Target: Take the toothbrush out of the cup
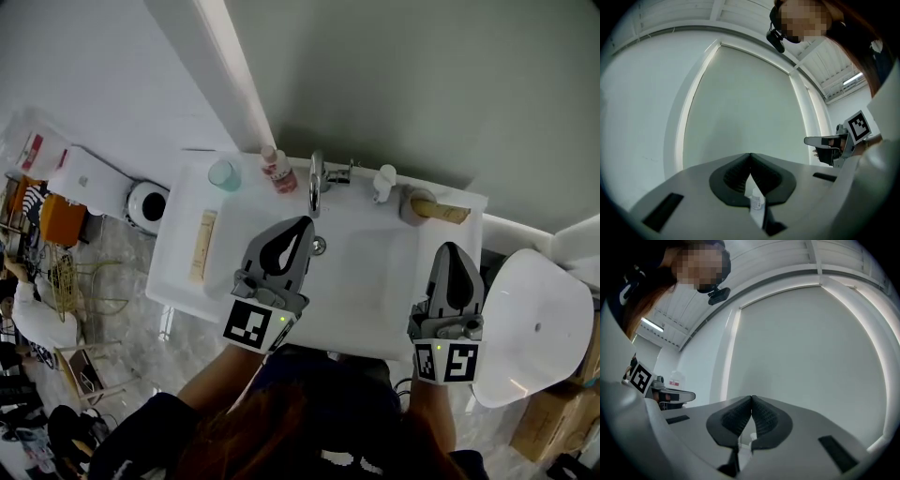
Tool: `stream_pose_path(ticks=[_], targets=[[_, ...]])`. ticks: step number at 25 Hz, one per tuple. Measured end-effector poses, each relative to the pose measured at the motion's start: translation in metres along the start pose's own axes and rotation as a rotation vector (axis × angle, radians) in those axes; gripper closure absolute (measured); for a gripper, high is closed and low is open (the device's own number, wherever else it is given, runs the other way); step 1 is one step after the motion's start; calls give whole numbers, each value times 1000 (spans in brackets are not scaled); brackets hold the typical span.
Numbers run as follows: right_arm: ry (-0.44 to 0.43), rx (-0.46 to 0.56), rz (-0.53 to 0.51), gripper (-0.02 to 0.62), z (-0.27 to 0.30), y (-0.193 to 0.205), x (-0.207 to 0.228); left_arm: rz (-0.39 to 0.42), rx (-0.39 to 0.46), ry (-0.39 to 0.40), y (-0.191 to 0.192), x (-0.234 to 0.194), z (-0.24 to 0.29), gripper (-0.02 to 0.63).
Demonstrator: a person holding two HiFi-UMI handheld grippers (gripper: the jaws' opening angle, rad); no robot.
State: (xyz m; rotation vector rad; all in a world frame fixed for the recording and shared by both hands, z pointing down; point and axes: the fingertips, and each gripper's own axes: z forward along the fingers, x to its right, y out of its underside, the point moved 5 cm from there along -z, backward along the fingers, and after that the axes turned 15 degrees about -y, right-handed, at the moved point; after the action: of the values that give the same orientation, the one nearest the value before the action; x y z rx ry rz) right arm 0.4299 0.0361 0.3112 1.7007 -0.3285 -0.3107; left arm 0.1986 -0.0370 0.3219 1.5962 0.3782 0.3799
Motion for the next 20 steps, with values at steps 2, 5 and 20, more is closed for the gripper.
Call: stream_pose_path(ticks=[2, 5, 20], targets=[[6, -14, 10, 580, -1, 4, 4, -7, -7, -2, 2, 0, 3, 591], [5, -41, 15, 580, -1, 15, 16, -13, -16, -5, 7, 9, 7, 591], [-19, -315, 173, 509, -25, 126, 122, -34, -78, -55, 34, 87, 39, 591]])
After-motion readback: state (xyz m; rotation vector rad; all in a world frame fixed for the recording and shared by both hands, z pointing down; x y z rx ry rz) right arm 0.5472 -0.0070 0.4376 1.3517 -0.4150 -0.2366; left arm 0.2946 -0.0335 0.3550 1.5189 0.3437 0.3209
